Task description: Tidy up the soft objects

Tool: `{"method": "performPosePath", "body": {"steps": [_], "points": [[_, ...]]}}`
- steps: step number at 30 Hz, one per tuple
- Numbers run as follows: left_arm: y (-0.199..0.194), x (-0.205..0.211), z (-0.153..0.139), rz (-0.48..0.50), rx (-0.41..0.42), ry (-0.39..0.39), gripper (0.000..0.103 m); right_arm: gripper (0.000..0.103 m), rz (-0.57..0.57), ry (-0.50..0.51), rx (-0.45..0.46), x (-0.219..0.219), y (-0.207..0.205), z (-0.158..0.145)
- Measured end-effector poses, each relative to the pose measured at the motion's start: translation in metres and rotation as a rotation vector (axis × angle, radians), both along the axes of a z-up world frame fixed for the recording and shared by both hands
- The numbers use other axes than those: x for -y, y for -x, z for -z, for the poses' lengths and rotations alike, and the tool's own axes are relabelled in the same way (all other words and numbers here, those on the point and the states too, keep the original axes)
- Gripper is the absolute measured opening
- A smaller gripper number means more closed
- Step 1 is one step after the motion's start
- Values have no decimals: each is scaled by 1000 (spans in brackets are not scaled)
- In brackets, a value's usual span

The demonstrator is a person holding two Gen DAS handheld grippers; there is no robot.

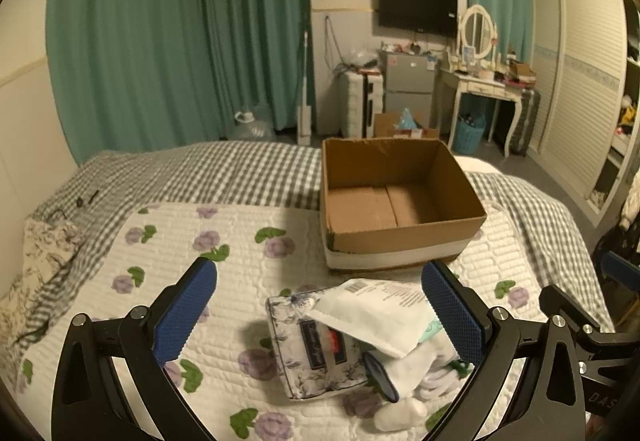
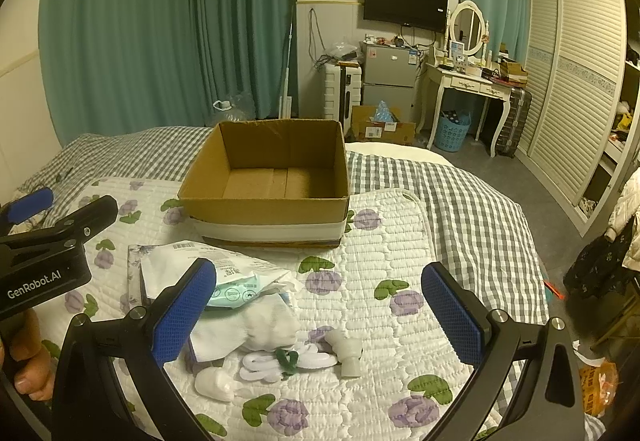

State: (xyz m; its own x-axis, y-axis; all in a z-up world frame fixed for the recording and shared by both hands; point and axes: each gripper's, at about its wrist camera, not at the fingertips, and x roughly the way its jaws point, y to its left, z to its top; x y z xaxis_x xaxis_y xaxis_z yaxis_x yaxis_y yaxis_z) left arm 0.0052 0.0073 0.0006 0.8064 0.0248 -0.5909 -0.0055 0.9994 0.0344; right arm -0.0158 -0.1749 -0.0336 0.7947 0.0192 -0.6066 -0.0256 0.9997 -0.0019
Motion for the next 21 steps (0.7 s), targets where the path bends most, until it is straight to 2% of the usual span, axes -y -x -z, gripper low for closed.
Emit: {"method": "performPosePath", "body": {"steps": [21], "points": [[-2, -1, -7, 2, 12, 2, 103, 103, 14, -3, 57, 2, 7, -7]]}}
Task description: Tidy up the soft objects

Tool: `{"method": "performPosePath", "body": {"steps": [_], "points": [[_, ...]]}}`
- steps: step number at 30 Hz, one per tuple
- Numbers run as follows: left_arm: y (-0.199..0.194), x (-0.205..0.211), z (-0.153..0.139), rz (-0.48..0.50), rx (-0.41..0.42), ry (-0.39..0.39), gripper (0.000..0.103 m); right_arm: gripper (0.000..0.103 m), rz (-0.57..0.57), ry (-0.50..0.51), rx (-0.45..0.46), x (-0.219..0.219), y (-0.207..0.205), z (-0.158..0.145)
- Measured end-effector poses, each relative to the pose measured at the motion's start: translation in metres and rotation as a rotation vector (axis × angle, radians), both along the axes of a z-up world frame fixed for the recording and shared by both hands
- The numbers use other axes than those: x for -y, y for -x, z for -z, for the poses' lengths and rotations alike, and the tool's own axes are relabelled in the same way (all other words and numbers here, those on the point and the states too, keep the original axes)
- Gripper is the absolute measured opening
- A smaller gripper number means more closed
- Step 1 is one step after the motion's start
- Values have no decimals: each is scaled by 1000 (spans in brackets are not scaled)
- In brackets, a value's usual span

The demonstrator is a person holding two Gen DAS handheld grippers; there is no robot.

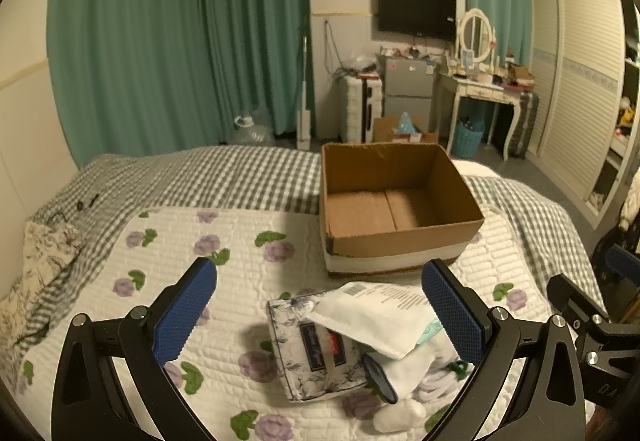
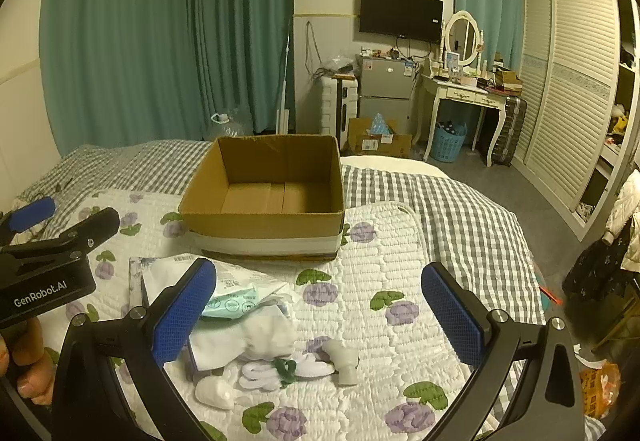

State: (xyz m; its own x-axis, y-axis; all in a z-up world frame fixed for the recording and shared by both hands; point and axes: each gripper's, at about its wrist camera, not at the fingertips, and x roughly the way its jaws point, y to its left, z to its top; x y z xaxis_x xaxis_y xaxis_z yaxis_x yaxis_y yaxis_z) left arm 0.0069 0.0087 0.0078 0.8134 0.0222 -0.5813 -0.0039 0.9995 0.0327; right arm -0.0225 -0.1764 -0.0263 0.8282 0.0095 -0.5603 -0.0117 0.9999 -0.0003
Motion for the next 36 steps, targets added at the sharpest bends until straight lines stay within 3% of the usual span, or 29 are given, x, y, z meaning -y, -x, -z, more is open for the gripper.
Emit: {"method": "performPosePath", "body": {"steps": [36], "points": [[11, 2, -3, 35, 67, 1, 103, 103, -35, 0, 83, -2, 12, -10]]}}
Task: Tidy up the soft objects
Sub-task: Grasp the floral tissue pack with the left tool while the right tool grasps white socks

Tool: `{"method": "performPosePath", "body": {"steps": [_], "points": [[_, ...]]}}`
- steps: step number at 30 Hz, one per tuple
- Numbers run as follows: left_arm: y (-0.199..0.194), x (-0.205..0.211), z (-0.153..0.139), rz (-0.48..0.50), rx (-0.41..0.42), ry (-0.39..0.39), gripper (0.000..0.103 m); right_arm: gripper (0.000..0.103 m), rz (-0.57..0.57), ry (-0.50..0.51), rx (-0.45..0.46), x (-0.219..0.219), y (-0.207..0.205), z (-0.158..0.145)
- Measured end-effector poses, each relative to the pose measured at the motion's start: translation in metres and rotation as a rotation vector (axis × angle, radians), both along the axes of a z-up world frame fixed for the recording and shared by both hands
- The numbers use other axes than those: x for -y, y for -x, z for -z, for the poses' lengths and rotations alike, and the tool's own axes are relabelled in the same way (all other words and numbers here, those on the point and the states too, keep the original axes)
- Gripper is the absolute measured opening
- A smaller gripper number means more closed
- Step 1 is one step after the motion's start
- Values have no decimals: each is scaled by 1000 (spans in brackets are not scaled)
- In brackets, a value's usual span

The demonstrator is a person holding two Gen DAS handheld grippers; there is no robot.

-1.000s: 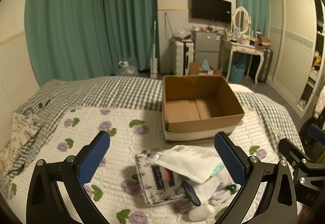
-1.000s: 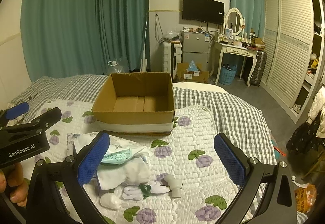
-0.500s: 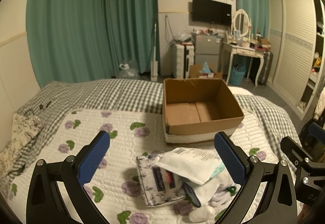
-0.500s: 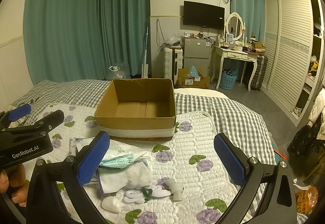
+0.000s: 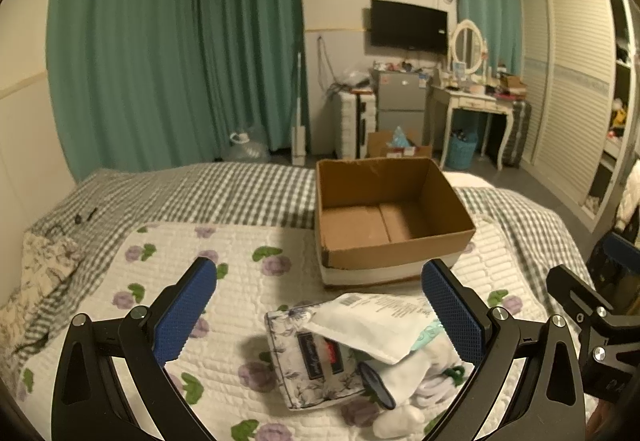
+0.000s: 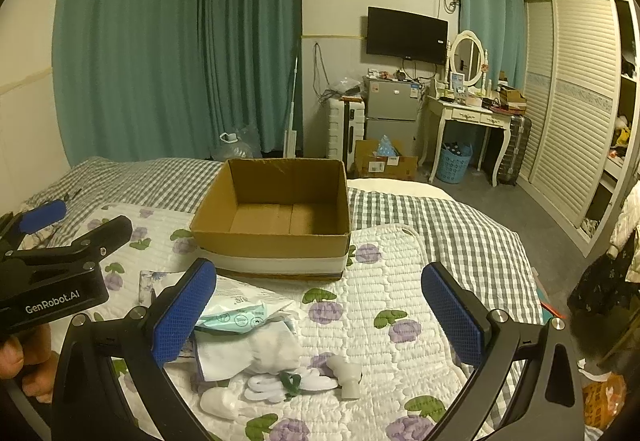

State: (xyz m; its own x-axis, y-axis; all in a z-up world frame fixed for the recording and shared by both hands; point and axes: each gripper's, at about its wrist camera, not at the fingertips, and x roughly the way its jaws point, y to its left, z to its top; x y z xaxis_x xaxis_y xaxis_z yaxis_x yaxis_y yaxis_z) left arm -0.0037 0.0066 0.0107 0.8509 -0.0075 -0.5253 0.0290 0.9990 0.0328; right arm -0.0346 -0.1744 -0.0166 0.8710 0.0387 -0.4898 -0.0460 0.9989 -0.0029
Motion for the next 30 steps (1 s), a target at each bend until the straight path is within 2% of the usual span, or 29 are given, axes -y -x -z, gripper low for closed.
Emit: {"method": "performPosePath", "body": {"steps": [7, 13, 19, 26, 30], "points": [[-3, -14, 13, 7, -22, 29, 103, 103, 12, 40, -31, 6, -7, 12], [-6, -10, 31, 23, -54, -17, 103, 103, 4, 32, -94, 11, -15, 35], [-9, -21, 64, 21, -150, -42, 103, 103, -43, 46, -180, 5, -27, 65], [-10, -27, 125, 5, -304, -77, 103, 103, -76, 35, -276, -4, -43, 98], [-22, -29, 140, -7, -354, -44, 103, 103, -85, 29, -318, -12, -55, 115]]}}
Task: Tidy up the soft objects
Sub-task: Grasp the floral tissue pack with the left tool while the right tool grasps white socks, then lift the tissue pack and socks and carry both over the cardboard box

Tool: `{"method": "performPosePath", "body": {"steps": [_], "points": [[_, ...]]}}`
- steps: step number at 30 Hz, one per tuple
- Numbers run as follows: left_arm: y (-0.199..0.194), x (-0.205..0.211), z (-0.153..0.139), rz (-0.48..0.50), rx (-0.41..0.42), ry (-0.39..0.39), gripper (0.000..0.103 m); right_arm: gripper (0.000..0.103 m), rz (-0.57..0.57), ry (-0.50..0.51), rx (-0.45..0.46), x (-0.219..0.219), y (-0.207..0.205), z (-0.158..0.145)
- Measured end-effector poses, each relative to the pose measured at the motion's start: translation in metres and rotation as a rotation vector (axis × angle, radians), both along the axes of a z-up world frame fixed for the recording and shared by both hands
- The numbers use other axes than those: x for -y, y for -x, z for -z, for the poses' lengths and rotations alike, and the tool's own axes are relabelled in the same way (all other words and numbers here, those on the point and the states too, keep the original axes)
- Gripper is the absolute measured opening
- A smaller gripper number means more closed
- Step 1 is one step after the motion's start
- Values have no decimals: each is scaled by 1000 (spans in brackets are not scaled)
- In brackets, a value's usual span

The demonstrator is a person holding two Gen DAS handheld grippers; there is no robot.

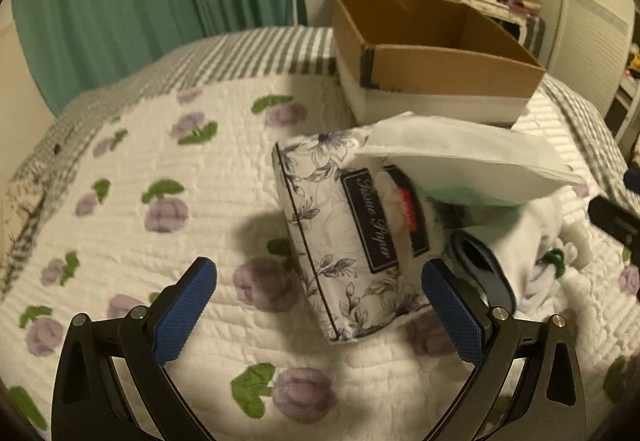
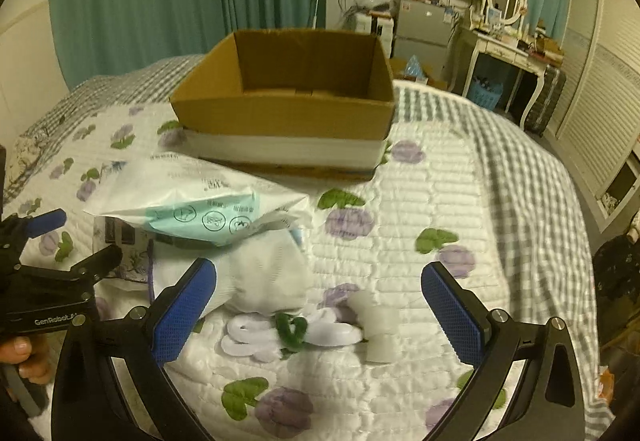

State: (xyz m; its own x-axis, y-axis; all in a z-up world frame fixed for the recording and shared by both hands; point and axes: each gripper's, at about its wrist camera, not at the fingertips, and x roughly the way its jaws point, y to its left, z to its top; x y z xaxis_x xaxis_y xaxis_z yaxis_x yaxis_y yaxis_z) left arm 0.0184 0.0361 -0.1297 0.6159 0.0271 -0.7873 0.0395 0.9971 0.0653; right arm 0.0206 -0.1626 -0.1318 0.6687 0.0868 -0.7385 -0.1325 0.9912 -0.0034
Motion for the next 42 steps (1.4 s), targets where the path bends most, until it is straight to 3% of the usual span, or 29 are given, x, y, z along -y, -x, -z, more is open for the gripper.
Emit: {"method": "performPosePath", "body": {"steps": [3, 8, 15, 17, 18, 19, 20, 22, 26, 32, 42], "points": [[-5, -3, 0, -8, 9, 69, 103, 103, 1, -15, -24, -3, -8, 9], [-15, 0, 11, -32, -26, 115, 103, 103, 6, -48, -73, -6, -25, 27], [-25, 5, 24, -33, -39, 108, 101, 103, -35, 5, -132, -26, -42, 54], [-26, 5, 26, -27, -34, 124, 93, 102, -40, -15, -133, -26, -44, 56], [-27, 5, 26, -14, -35, 140, 89, 98, -43, -35, -137, -25, -44, 56], [-27, 7, 26, 1, -36, 153, 78, 87, -55, -70, -146, -23, -44, 56], [-26, 9, 24, 16, -34, 159, 73, 73, -68, -105, -157, -22, -43, 56], [-23, 12, 21, 33, -17, 147, 66, 57, -94, -162, -170, -21, -41, 56], [-17, 7, 13, 44, 11, 166, 52, 41, -97, -137, -145, -25, -32, 49], [-10, 6, 4, 64, 40, 165, 41, 33, -86, -130, -88, -25, -17, 33], [2, 2, -15, 62, 96, 142, 40, 33, -62, -98, 24, -17, 7, -7]]}}
